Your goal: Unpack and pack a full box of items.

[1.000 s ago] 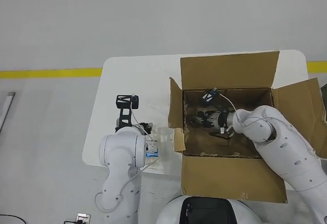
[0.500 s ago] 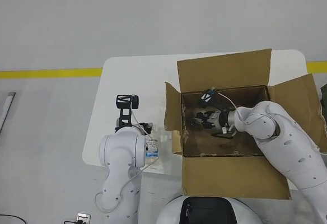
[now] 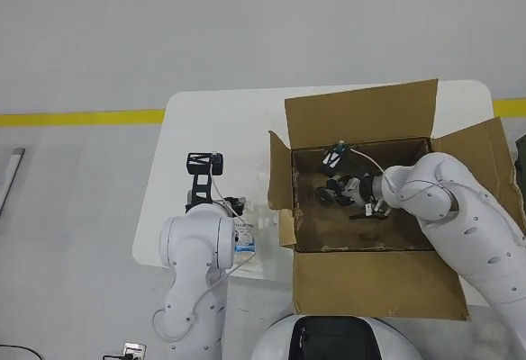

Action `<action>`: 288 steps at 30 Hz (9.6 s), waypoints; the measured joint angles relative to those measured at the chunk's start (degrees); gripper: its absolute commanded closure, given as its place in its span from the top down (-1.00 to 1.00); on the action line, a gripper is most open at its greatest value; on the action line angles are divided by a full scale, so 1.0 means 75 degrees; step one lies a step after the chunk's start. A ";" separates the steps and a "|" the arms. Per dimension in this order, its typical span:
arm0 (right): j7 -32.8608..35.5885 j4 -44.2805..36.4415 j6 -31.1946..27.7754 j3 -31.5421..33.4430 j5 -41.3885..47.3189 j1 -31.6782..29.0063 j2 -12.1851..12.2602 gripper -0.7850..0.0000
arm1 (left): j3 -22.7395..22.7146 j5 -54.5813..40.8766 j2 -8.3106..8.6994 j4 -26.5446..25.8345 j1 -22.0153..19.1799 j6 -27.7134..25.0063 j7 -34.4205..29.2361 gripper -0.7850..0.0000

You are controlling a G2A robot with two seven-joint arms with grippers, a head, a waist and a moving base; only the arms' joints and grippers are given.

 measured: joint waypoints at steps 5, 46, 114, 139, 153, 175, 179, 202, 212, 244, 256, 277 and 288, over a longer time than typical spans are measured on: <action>0.0290 -0.0564 0.0061 0.0154 -0.0683 -0.0269 0.0119 -1.00 | 0.0000 0.0000 0.0000 0.0000 0.0000 0.0000 0.0000 1.00; 0.0760 -0.1004 -0.0060 0.0415 0.0682 -0.0440 0.0365 -0.21 | 0.0000 0.0000 0.0000 0.0000 0.0000 0.0000 0.0000 1.00; 0.1066 0.0608 -0.0694 -0.2429 -0.0708 0.1336 -0.0057 -0.04 | 0.0000 0.0000 0.0000 0.0000 0.0000 0.0000 0.0000 1.00; 0.0923 0.0951 -0.0744 -0.2702 -0.0677 0.1449 -0.0127 -0.26 | 0.0000 0.0000 0.0000 0.0000 0.0000 0.0000 0.0000 1.00; 0.0895 0.1082 -0.0716 -0.2786 -0.0798 0.1525 -0.0154 -1.00 | 0.0000 0.0000 0.0000 0.0000 0.0000 0.0000 0.0000 1.00; 0.0880 -0.0553 -0.0066 -0.1200 -0.0698 0.0924 0.0259 -1.00 | 0.0000 0.0000 0.0000 0.0000 0.0000 0.0000 0.0000 1.00; 0.0772 -0.1398 -0.0090 -0.0001 -0.0207 0.0327 0.0512 -1.00 | 0.0000 0.0000 0.0000 0.0000 0.0000 0.0000 0.0000 1.00; -0.1038 -0.3502 -0.0226 0.3704 0.1155 -0.2334 0.0986 -1.00 | 0.0000 0.0000 0.0000 0.0000 0.0000 0.0000 0.0000 1.00; -0.1617 -0.3623 -0.0198 0.3676 0.0948 -0.2496 0.1011 -1.00 | 0.0000 0.0000 0.0000 0.0000 0.0000 0.0000 0.0000 1.00; -0.1590 -0.4993 0.1085 0.8001 0.0887 -0.5028 0.1256 -1.00 | 0.0000 0.0000 0.0000 0.0000 0.0000 0.0000 0.0000 1.00; -0.1959 -0.4823 0.1525 0.8334 0.0111 -0.6544 0.1137 -1.00 | 0.0000 0.0000 0.0000 0.0000 0.0000 0.0000 0.0000 1.00; -0.2231 -0.4316 0.2132 0.7179 -0.0957 -0.8063 0.0937 -1.00 | 0.0000 0.0000 0.0000 0.0000 0.0000 0.0000 0.0000 1.00; -0.1938 -0.4294 0.2317 0.7260 -0.1155 -0.8436 0.0897 -1.00 | 0.0000 0.0000 0.0000 0.0000 0.0000 0.0000 0.0000 1.00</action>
